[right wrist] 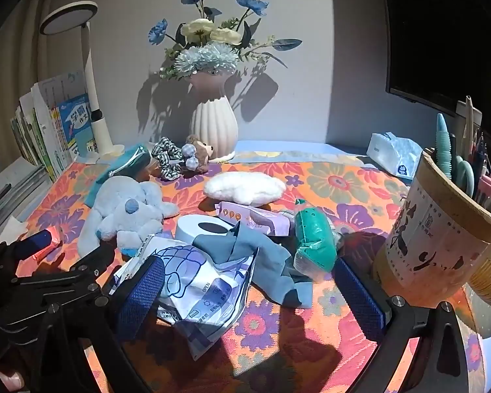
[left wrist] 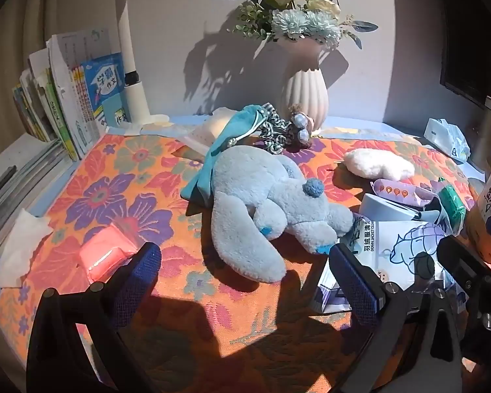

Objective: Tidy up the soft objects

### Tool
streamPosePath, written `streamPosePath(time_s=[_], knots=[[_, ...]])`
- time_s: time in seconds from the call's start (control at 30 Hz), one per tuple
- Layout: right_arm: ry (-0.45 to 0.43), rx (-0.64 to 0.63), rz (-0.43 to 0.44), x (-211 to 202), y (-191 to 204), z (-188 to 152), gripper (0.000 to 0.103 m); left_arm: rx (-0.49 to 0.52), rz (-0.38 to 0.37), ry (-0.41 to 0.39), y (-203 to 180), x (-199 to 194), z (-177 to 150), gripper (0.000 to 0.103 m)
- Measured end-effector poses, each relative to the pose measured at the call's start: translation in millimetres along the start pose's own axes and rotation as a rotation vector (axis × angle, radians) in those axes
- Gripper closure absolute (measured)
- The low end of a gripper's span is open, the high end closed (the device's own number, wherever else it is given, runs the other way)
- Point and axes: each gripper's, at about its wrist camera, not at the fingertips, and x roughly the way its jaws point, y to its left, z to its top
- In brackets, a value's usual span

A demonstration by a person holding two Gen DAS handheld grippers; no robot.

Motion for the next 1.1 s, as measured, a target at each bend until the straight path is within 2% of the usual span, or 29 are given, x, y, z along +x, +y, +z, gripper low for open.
streamPosePath(time_s=[0.87, 1.1], knots=[[-0.017, -0.032, -0.007, 0.1, 5.7, -0.5, 0.000, -0.014, 0.007, 0.008, 3.2, 1.4, -1.2, 0.001], [-0.065, -0.041, -0.014, -0.2, 6.0, 0.3, 0.000, -0.014, 0.006, 0.008, 3.2, 1.4, -1.2, 0.001]])
